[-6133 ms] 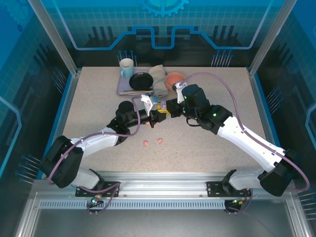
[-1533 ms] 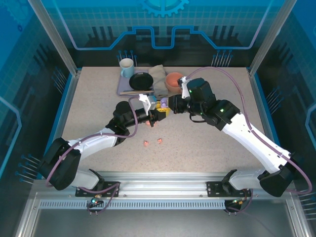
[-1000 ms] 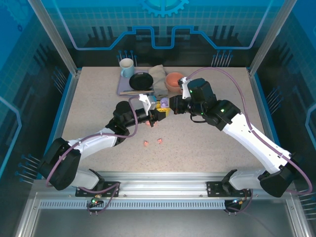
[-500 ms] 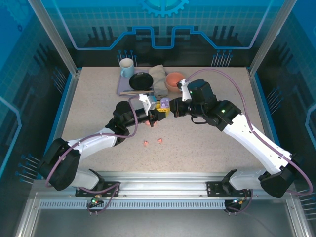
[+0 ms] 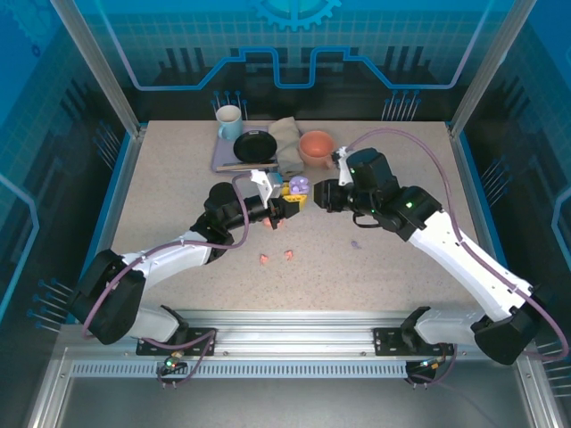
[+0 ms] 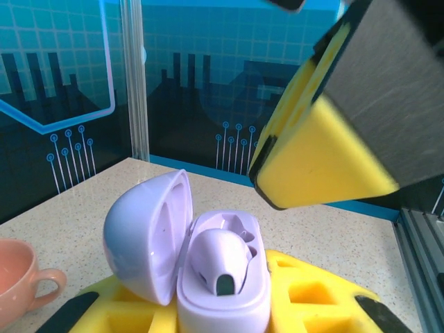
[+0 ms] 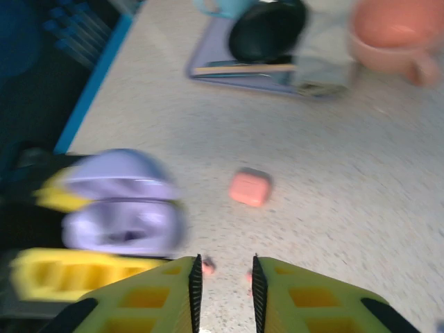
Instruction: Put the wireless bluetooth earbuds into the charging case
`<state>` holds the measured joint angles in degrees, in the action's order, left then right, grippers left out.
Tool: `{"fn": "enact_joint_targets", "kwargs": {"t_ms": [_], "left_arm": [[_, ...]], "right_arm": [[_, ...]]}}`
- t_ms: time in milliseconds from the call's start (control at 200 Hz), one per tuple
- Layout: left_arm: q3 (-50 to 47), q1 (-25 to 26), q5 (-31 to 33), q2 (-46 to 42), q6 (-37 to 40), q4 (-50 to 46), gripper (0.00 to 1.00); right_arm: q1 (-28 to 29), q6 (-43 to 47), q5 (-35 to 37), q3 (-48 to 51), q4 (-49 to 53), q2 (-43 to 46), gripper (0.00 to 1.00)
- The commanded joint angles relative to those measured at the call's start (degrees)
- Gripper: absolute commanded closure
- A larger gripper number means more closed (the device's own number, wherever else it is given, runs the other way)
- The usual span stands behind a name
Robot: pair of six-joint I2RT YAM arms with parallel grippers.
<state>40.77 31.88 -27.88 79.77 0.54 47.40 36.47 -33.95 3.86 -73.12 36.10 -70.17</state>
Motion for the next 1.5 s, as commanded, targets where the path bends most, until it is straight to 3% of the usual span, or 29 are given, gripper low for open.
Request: {"fn": "enact_joint_targets", "kwargs": {"t_ms": [0, 55, 125, 295, 425, 835, 1191, 1496], "left_arm": [[-1.1, -0.1, 1.8, -2.3, 1.6, 3.3, 1.00], [-1.7, -0.1, 2.3, -2.7, 1.5, 3.4, 1.00], [-2.3, -0.1, 3.0, -3.4, 1.6, 3.1, 1.00], [-3.4, -0.2, 4.1, -5.3, 2.4, 1.0, 1.00], [-4.5, -0.2, 3.9, -6.5, 2.6, 0.3, 1.00], [-6.9, -0.2, 3.5, -7.1, 0.2, 1.7, 1.00], [-5.6, -0.2, 2.9, -6.3, 0.3, 1.2, 1.00], [-5.4, -0.2, 3.1, -6.4, 0.5, 1.0, 1.00]], "right_arm": [[-5.0, -4.6, 4.1, 4.6, 3.2, 0.3, 0.59], [-7.3, -6.5, 4.8, 6.9, 3.9, -0.5, 0.50], [-10.0, -7.7, 4.4, 10.2, 2.4, -1.6, 0.46], [-14.3, -11.1, 7.6, 15.1, 4.3, -5.1, 0.41], [-17.3, -12.1, 4.4, 19.9, 1.5, -7.7, 0.40], [-17.4, -3.5, 2.0, 20.2, -0.5, -17.0, 0.42], [-17.3, -3.6, -0.6, 22.4, -4.7, -22.9, 0.42], [-13.5, -7.5, -6.1, 25.5, -4.1, -20.3, 0.44]]}}
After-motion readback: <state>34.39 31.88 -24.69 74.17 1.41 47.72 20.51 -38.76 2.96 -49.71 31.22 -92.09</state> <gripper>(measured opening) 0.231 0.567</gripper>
